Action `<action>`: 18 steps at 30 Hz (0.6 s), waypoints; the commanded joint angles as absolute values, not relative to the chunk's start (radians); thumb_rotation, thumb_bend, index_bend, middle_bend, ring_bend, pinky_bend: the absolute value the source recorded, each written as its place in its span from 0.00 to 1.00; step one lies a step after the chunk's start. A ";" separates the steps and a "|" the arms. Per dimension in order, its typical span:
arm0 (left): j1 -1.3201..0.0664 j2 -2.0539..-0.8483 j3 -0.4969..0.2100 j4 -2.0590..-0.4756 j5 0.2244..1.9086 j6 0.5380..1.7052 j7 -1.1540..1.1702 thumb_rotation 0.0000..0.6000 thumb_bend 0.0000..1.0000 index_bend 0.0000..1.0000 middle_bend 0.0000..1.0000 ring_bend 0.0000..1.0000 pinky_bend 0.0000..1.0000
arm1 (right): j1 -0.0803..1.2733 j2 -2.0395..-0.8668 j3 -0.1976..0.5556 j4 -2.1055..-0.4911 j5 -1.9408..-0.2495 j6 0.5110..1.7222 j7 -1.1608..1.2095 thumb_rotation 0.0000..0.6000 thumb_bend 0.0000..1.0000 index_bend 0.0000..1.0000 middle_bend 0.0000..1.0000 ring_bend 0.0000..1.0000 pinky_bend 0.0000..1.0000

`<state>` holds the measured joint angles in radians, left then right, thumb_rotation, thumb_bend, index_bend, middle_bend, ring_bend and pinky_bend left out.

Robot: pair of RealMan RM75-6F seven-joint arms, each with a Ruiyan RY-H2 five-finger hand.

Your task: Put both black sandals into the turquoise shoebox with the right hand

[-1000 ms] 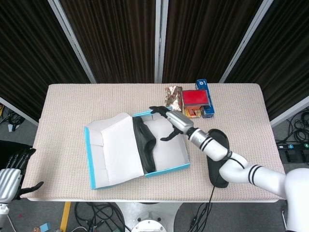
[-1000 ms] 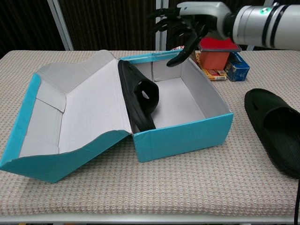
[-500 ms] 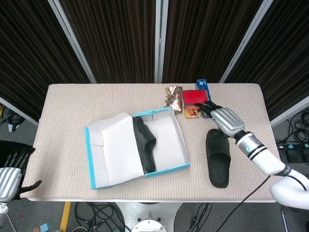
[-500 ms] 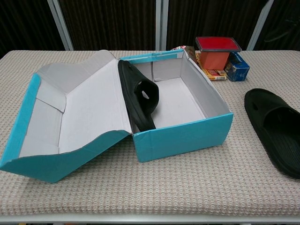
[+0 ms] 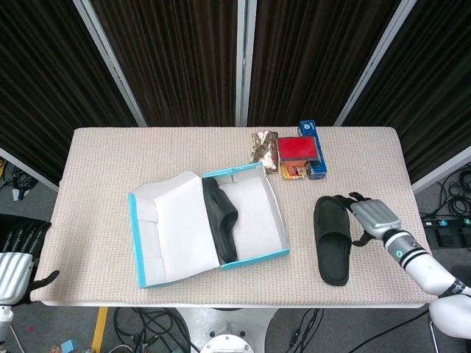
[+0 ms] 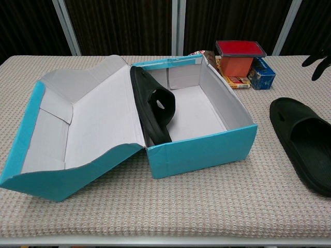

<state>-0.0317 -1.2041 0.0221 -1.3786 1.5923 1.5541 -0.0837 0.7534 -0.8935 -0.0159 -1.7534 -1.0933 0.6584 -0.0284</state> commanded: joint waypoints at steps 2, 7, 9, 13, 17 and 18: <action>-0.030 -1.202 0.030 -1.381 1.596 1.549 -0.089 1.00 0.13 0.07 0.09 0.00 0.06 | 0.774 -0.957 -0.026 -1.708 -0.992 0.645 -0.108 1.00 0.00 0.07 0.16 0.02 0.21; -0.034 -1.193 0.039 -1.381 1.606 1.538 -0.105 1.00 0.13 0.07 0.09 0.00 0.06 | 0.821 -1.004 -0.051 -1.672 -0.855 0.604 -0.188 1.00 0.00 0.05 0.14 0.02 0.20; -0.034 -1.192 0.040 -1.381 1.606 1.537 -0.111 1.00 0.13 0.07 0.09 0.00 0.06 | 0.840 -1.026 -0.061 -1.662 -0.802 0.606 -0.220 1.00 0.00 0.05 0.13 0.01 0.19; -0.031 -1.194 0.039 -1.380 1.602 1.539 -0.109 1.00 0.13 0.07 0.09 0.00 0.06 | 0.867 -1.066 -0.072 -1.648 -0.729 0.629 -0.269 1.00 0.00 0.05 0.11 0.00 0.19; -0.031 -1.192 0.039 -1.382 1.600 1.538 -0.115 1.00 0.13 0.07 0.09 0.00 0.06 | 0.892 -1.104 -0.075 -1.631 -0.670 0.641 -0.299 1.00 0.00 0.05 0.11 0.00 0.19; -0.032 -1.191 0.039 -1.384 1.600 1.538 -0.117 1.00 0.13 0.07 0.09 0.00 0.06 | 0.900 -1.117 -0.077 -1.624 -0.653 0.642 -0.308 1.00 0.00 0.05 0.11 0.00 0.19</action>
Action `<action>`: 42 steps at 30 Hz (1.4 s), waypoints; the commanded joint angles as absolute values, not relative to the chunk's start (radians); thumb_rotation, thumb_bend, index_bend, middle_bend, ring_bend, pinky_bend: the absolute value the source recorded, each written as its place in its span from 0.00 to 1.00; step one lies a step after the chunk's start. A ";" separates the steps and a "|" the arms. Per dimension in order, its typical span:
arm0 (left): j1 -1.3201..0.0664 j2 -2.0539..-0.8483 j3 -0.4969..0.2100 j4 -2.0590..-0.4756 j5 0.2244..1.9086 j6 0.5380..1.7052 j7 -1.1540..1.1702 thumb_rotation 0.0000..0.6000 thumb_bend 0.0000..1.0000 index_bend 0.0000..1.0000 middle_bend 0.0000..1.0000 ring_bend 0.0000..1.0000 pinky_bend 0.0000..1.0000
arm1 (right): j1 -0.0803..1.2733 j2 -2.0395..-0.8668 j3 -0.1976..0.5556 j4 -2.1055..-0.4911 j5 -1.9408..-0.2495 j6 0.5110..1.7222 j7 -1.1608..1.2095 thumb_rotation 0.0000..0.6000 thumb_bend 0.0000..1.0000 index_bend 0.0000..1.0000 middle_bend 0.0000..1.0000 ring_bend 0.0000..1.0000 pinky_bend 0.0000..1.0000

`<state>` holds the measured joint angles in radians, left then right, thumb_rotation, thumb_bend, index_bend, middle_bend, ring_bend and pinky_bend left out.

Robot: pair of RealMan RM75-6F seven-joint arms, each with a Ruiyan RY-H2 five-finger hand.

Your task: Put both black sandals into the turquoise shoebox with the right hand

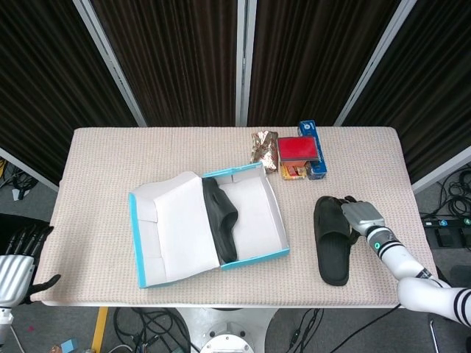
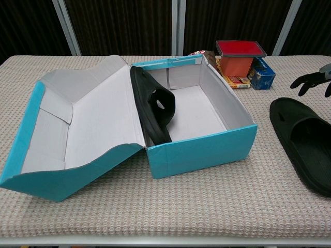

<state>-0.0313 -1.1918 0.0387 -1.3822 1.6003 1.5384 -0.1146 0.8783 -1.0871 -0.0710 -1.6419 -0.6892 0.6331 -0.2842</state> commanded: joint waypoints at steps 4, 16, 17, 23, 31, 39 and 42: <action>-0.031 -1.190 0.041 -1.381 1.602 1.537 -0.122 1.00 0.13 0.07 0.09 0.00 0.06 | 0.923 -1.153 -0.083 -1.602 -0.607 0.648 -0.336 1.00 0.01 0.05 0.11 0.00 0.19; -0.034 -1.208 0.053 -1.347 1.601 1.512 -0.148 1.00 0.13 0.07 0.09 0.00 0.06 | 0.979 -1.221 -0.103 -1.569 -0.503 0.663 -0.401 1.00 0.02 0.05 0.13 0.01 0.19; -0.034 -1.209 0.054 -1.345 1.602 1.512 -0.150 1.00 0.13 0.07 0.09 0.00 0.06 | 0.983 -1.225 -0.106 -1.568 -0.498 0.664 -0.407 1.00 0.02 0.05 0.13 0.01 0.19; -0.033 -1.210 0.058 -1.335 1.605 1.511 -0.163 1.00 0.13 0.07 0.10 0.00 0.06 | 0.995 -1.248 -0.114 -1.565 -0.471 0.692 -0.433 1.00 0.03 0.05 0.18 0.01 0.19; -0.034 -1.209 0.063 -1.337 1.605 1.504 -0.178 1.00 0.13 0.07 0.10 0.00 0.06 | 1.011 -1.265 -0.121 -1.560 -0.443 0.706 -0.463 1.00 0.03 0.11 0.22 0.02 0.19; -0.033 -1.193 0.071 -1.347 1.605 1.496 -0.213 1.00 0.13 0.07 0.10 0.00 0.06 | 1.020 -1.278 -0.125 -1.556 -0.427 0.732 -0.492 1.00 0.03 0.19 0.28 0.04 0.19; -0.035 -1.190 0.073 -1.351 1.608 1.492 -0.223 1.00 0.13 0.07 0.10 0.00 0.06 | 1.024 -1.292 -0.132 -1.547 -0.414 0.753 -0.517 1.00 0.03 0.24 0.31 0.06 0.20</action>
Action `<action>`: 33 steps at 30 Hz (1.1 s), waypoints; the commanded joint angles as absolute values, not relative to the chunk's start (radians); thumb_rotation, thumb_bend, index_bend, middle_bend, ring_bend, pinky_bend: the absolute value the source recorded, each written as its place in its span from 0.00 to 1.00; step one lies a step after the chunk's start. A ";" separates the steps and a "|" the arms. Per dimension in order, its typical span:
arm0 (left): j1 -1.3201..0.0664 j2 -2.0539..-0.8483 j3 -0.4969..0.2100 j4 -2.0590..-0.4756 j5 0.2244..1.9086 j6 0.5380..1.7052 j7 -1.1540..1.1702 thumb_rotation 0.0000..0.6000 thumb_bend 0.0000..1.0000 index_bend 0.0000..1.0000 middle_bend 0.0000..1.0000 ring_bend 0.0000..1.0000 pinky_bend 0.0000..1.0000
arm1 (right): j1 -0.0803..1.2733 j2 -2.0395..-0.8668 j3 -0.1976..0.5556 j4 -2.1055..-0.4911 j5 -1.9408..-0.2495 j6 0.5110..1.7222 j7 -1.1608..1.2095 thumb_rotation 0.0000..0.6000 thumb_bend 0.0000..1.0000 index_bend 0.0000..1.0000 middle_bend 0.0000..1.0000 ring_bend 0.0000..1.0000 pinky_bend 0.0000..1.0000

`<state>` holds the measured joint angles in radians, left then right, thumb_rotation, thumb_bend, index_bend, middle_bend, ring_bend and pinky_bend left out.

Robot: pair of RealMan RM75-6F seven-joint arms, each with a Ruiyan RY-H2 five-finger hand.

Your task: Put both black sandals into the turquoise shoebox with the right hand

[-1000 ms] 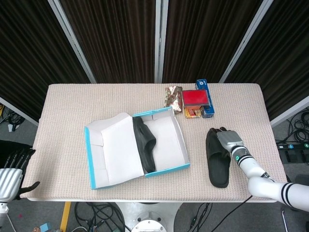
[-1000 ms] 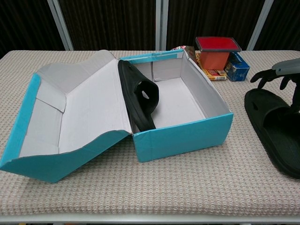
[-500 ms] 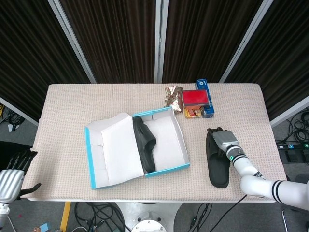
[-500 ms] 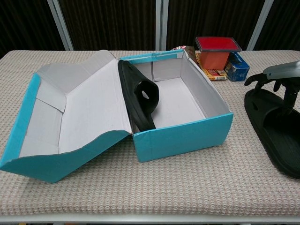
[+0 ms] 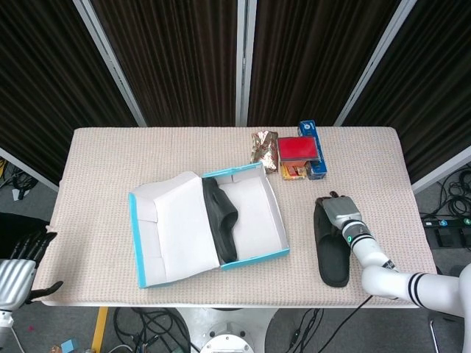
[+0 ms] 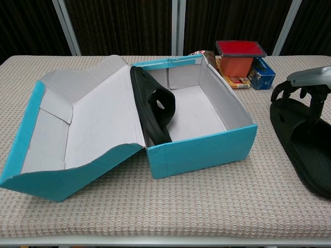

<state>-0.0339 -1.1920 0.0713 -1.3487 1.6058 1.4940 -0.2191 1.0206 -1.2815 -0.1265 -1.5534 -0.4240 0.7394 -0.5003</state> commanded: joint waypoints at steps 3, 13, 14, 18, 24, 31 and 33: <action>-0.035 -1.187 0.075 -1.355 1.610 1.492 -0.228 1.00 0.13 0.07 0.10 0.00 0.06 | 1.027 -1.302 -0.135 -1.544 -0.400 0.766 -0.537 1.00 0.03 0.29 0.35 0.07 0.21; -0.040 -1.179 0.079 -1.375 1.615 1.484 -0.233 1.00 0.13 0.07 0.10 0.00 0.06 | 1.010 -1.304 -0.127 -1.558 -0.424 0.823 -0.563 1.00 0.03 0.42 0.44 0.14 0.24; -0.040 -1.179 0.080 -1.377 1.616 1.483 -0.232 1.00 0.13 0.07 0.10 0.00 0.06 | 1.005 -1.301 -0.124 -1.560 -0.434 0.829 -0.561 1.00 0.03 0.43 0.45 0.15 0.24; -0.040 -1.178 0.081 -1.383 1.618 1.483 -0.227 1.00 0.13 0.07 0.10 0.00 0.06 | 0.982 -1.284 -0.111 -1.575 -0.478 0.850 -0.542 1.00 0.03 0.47 0.48 0.17 0.25; -0.043 -1.175 0.083 -1.398 1.623 1.481 -0.214 1.00 0.13 0.07 0.10 0.00 0.06 | 0.930 -1.222 -0.079 -1.627 -0.591 0.886 -0.471 1.00 0.04 0.50 0.50 0.18 0.26; -0.050 -1.171 0.086 -1.424 1.634 1.477 -0.187 1.00 0.13 0.07 0.10 0.00 0.06 | 0.847 -1.095 -0.035 -1.732 -0.768 0.948 -0.341 1.00 0.04 0.51 0.51 0.19 0.27; -0.051 -1.169 0.086 -1.432 1.637 1.478 -0.178 1.00 0.13 0.07 0.10 0.00 0.06 | 0.820 -1.052 -0.015 -1.766 -0.826 0.967 -0.288 1.00 0.04 0.51 0.51 0.20 0.28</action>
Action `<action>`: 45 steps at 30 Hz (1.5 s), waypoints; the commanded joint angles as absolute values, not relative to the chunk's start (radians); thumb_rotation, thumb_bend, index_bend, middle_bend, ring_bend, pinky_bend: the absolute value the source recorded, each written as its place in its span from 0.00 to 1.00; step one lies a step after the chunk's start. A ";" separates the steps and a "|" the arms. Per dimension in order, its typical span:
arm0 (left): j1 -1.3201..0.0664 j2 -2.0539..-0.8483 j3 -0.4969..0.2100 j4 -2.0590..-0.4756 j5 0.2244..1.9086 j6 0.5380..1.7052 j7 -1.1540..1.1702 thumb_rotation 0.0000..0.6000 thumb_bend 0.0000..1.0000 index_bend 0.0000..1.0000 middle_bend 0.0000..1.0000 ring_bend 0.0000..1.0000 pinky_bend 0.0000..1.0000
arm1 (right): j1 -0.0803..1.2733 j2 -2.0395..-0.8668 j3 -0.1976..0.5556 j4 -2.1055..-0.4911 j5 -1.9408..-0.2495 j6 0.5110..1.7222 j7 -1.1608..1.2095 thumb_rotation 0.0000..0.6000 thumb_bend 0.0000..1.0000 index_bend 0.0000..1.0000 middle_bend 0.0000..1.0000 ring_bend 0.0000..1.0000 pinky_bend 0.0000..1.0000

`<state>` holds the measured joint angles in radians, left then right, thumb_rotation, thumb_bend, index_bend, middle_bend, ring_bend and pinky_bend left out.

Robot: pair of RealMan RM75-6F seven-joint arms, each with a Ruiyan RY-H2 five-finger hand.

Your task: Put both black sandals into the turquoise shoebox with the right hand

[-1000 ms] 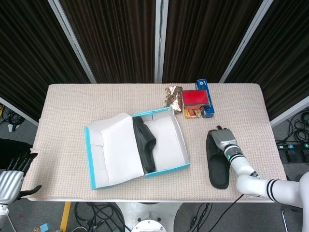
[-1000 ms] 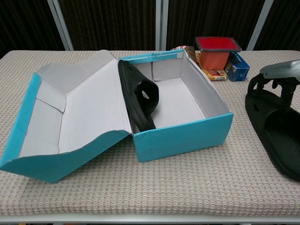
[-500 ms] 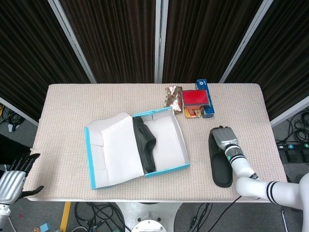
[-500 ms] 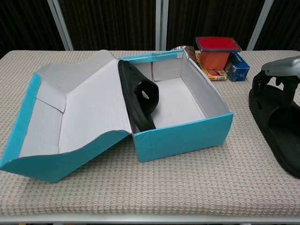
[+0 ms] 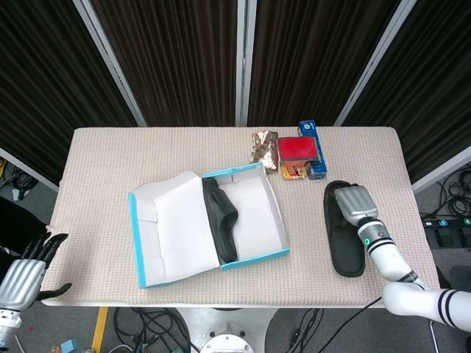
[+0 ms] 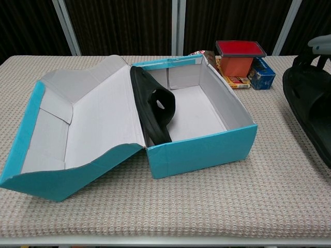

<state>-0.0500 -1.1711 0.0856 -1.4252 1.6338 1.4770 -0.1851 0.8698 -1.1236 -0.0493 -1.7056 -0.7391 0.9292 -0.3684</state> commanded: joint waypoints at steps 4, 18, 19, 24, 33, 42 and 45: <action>-0.049 -1.166 0.088 -1.444 1.638 1.481 -0.166 1.00 0.13 0.07 0.10 0.00 0.06 | 0.773 -0.990 0.033 -1.817 -0.936 1.005 -0.170 1.00 0.04 0.53 0.53 0.22 0.30; -0.037 -1.155 0.087 -1.450 1.634 1.502 -0.162 1.00 0.13 0.07 0.10 0.00 0.06 | 0.753 -1.100 0.182 -1.790 -1.141 0.984 0.159 1.00 0.04 0.55 0.54 0.25 0.34; -0.036 -1.155 0.087 -1.449 1.633 1.504 -0.163 1.00 0.13 0.07 0.10 0.00 0.06 | 0.757 -1.120 0.191 -1.778 -1.145 0.978 0.180 1.00 0.04 0.56 0.55 0.25 0.34; -0.031 -1.155 0.084 -1.438 1.628 1.510 -0.164 1.00 0.13 0.07 0.10 0.00 0.06 | 0.780 -1.244 0.237 -1.690 -1.200 0.962 0.317 1.00 0.04 0.56 0.55 0.25 0.35; -0.031 -1.157 0.072 -1.413 1.610 1.508 -0.183 1.00 0.13 0.07 0.10 0.00 0.06 | 0.820 -1.391 0.287 -1.493 -1.336 0.961 0.599 1.00 0.05 0.57 0.55 0.25 0.35; -0.036 -1.158 0.063 -1.404 1.600 1.502 -0.181 1.00 0.13 0.07 0.10 0.00 0.06 | 0.871 -1.442 0.276 -1.322 -1.416 0.896 0.821 1.00 0.05 0.57 0.55 0.25 0.35; -0.037 -1.161 0.062 -1.403 1.597 1.497 -0.181 1.00 0.13 0.07 0.10 0.00 0.06 | 0.881 -1.450 0.259 -1.275 -1.440 0.877 0.875 1.00 0.05 0.57 0.55 0.25 0.35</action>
